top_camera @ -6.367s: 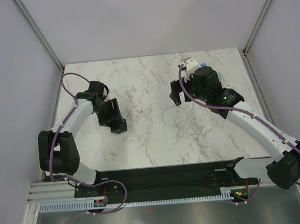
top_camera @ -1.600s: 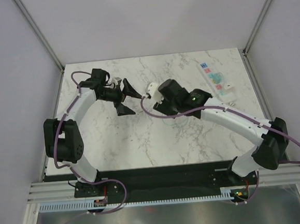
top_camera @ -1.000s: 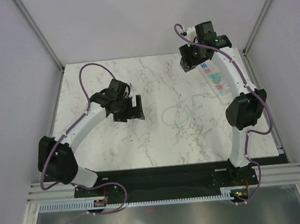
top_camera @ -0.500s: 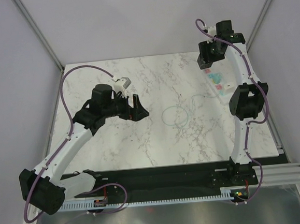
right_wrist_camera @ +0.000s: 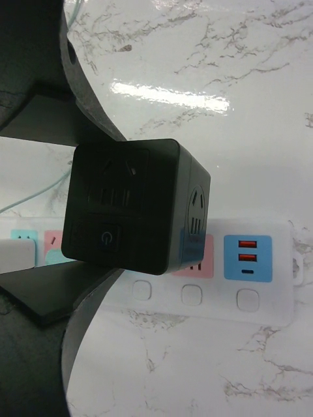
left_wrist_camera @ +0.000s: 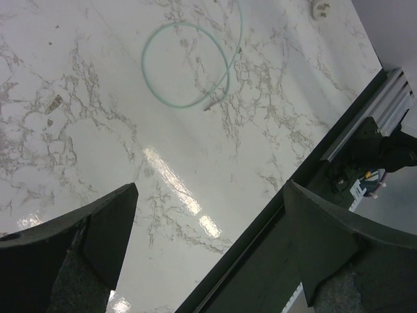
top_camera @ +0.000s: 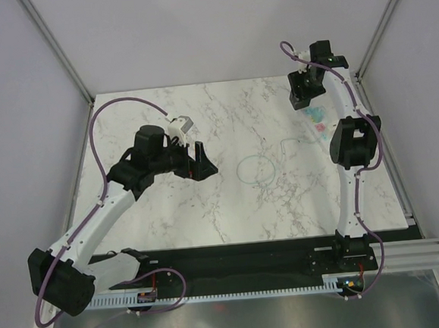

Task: Insert the plug

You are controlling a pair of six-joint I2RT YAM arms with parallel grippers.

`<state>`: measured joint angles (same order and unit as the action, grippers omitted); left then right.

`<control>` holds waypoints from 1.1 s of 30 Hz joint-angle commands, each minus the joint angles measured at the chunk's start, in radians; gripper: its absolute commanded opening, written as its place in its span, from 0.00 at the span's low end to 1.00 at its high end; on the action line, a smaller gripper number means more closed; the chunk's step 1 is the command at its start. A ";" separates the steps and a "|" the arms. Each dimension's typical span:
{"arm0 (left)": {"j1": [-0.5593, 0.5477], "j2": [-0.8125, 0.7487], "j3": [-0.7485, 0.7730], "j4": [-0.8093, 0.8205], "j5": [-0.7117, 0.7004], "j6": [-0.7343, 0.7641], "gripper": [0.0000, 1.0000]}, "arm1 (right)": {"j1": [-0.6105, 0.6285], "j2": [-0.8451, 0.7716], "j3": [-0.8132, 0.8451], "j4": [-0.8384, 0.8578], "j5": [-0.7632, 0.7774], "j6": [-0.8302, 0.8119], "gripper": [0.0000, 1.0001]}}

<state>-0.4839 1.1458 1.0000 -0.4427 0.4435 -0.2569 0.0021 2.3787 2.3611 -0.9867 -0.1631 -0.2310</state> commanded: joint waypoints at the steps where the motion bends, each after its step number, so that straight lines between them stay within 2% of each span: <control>1: 0.002 -0.028 -0.001 0.035 -0.029 0.054 1.00 | -0.030 0.017 0.085 0.048 0.016 -0.036 0.00; 22: 0.002 0.043 0.009 0.044 -0.031 0.041 1.00 | -0.086 0.129 0.173 0.031 -0.128 -0.094 0.00; 33: 0.004 0.045 0.008 0.045 -0.045 0.041 1.00 | -0.093 0.148 0.179 0.033 -0.079 -0.105 0.00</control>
<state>-0.4835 1.1851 0.9993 -0.4385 0.4175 -0.2447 -0.0795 2.5130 2.4886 -0.9802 -0.2550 -0.3115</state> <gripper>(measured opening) 0.995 0.678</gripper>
